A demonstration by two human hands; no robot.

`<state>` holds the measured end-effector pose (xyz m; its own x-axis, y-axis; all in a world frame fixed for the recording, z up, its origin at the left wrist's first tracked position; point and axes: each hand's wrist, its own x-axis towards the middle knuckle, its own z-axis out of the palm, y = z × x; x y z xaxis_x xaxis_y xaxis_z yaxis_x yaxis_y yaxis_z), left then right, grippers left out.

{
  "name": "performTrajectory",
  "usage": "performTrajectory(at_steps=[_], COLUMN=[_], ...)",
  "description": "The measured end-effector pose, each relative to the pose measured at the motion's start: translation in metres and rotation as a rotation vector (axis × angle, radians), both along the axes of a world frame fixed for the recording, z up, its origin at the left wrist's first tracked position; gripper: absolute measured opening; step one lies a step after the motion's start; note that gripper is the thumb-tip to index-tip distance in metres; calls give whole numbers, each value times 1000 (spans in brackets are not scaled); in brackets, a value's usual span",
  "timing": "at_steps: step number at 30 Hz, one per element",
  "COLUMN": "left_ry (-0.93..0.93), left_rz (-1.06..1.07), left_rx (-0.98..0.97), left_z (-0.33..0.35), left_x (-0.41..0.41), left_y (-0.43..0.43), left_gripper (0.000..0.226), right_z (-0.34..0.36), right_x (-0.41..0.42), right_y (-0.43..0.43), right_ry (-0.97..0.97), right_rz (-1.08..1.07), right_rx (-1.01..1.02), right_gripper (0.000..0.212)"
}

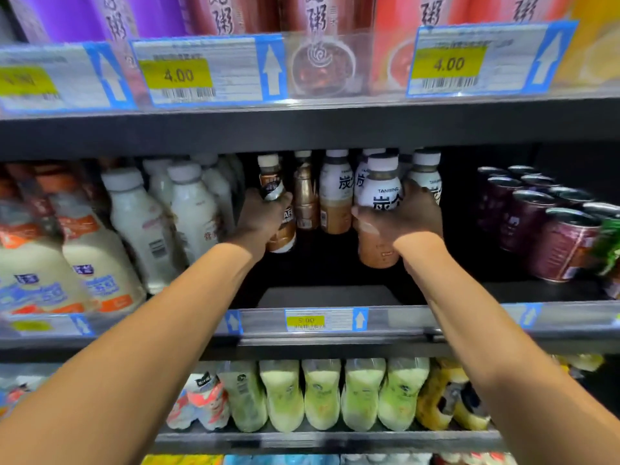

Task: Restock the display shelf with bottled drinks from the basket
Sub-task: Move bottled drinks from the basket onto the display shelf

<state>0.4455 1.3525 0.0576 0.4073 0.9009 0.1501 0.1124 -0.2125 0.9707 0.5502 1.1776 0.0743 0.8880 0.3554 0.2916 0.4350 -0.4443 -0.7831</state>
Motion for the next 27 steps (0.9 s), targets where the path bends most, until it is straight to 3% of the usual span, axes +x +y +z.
performTrajectory(at_steps=[4, 8, 17, 27], left_ry=[33, 30, -6, -58], left_rz=[-24, -43, 28, -36], left_rx=[39, 30, 65, 10], left_z=[-3, -7, -16, -21], left_x=[11, 22, 39, 57], left_y=[16, 31, 53, 74], left_gripper=[42, 44, 44, 39], right_z=[-4, -3, 0, -3], right_x=[1, -2, 0, 4], right_y=[2, 3, 7, 9], right_ry=[-30, -132, -304, -346], right_rz=[-39, -54, -123, -83], right_rx=[-3, -79, -246, -203], right_gripper=[73, 85, 79, 67])
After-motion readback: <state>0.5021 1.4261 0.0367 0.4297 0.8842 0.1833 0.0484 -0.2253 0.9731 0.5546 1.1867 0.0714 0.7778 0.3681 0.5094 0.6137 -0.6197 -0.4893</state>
